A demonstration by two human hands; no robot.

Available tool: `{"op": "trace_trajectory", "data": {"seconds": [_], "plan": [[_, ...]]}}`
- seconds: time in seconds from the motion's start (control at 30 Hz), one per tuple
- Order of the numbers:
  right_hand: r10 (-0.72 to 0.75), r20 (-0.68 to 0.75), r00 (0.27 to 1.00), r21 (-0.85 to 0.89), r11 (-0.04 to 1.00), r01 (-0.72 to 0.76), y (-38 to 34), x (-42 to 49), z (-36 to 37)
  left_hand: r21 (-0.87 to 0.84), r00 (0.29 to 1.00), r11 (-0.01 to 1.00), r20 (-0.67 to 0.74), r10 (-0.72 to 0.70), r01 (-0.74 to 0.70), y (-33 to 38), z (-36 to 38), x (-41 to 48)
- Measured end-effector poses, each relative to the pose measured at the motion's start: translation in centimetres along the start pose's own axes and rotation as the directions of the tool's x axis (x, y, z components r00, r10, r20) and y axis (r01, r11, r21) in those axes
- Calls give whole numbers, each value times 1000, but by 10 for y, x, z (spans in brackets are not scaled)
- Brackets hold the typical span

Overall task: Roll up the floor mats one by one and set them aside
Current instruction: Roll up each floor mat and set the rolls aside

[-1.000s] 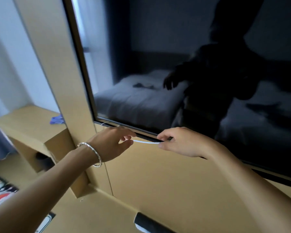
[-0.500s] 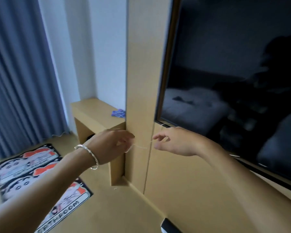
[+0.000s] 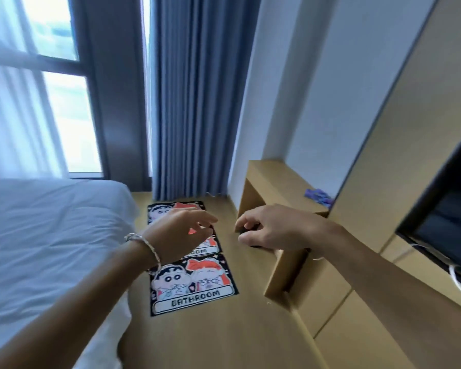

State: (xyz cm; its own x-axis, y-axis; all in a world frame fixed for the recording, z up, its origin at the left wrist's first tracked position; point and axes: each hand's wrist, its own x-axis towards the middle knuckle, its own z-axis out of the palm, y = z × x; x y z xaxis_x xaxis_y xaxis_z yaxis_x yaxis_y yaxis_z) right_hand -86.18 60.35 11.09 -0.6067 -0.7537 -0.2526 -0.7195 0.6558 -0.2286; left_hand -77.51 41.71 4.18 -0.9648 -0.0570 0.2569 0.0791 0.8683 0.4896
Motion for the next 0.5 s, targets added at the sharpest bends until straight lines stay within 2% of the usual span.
{"op": "trace_trajectory", "data": {"seconds": [0.23,0.5], "plan": [[-148,94,984,5,989,148,-33,65,15,39,990,990,-45,-135,137,-50,-21,-29],[-210,112,971,16,978,210,-2,133,13,108,980,975,-53,-191,196,-76,-12,17]]}}
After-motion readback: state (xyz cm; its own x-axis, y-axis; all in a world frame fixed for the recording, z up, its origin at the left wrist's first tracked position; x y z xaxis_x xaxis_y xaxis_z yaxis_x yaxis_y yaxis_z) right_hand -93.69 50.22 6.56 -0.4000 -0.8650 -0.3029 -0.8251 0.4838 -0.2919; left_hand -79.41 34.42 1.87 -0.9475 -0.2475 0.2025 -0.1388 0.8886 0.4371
